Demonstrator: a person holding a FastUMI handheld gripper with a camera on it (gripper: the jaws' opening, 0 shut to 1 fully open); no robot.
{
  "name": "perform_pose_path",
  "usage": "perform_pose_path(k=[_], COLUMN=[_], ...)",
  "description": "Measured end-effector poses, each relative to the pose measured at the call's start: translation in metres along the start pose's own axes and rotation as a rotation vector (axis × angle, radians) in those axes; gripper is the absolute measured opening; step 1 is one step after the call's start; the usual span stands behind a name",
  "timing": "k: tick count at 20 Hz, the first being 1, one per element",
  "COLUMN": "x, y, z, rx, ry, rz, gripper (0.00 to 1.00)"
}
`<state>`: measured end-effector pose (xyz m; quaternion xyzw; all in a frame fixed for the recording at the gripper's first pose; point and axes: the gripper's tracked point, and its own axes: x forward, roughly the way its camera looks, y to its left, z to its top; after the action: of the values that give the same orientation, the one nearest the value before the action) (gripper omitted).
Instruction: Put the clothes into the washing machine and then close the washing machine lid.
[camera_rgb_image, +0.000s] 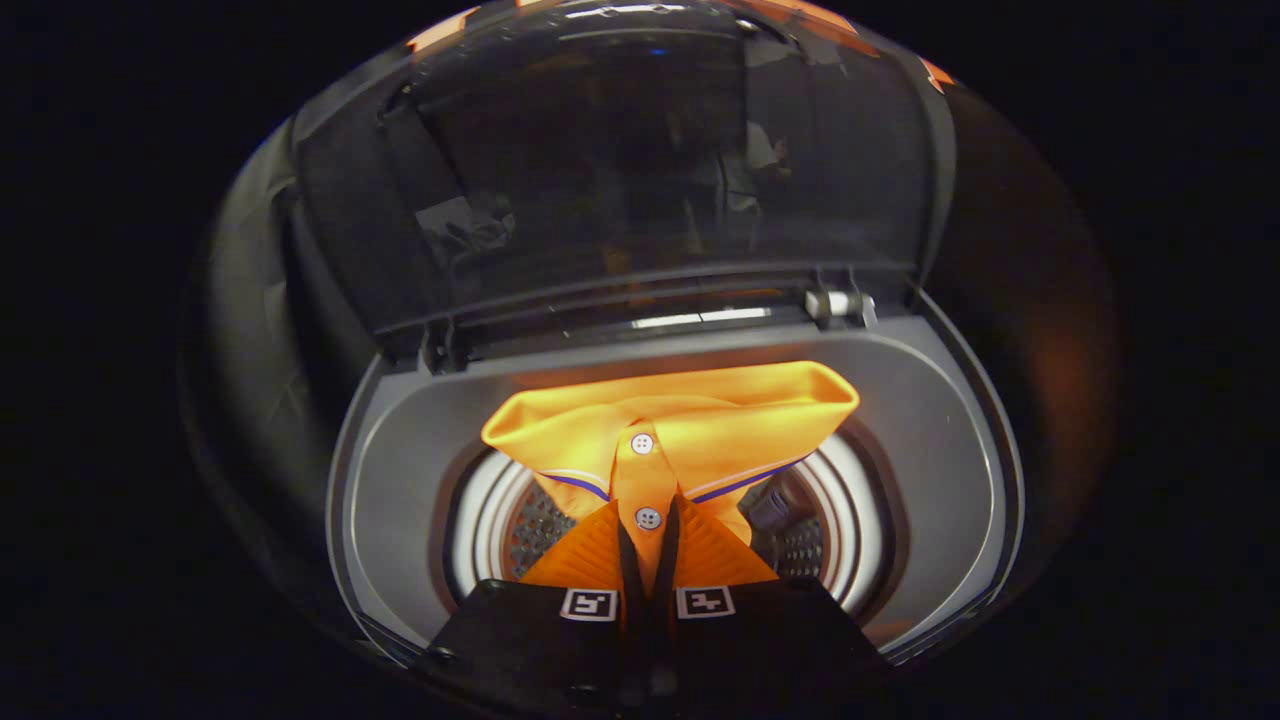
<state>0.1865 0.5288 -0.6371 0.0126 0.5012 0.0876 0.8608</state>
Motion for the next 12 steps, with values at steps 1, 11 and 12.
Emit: perform_pose_path(k=[1,11,12], x=[0.002,0.005,0.006], y=[-0.002,0.003,0.002], z=[-0.005,-0.013,-0.011], rx=[0.009,-0.036,-0.036], ry=[0.008,0.085,0.092], rz=[-0.002,-0.008,-0.017], gripper=[0.08,0.40,0.60])
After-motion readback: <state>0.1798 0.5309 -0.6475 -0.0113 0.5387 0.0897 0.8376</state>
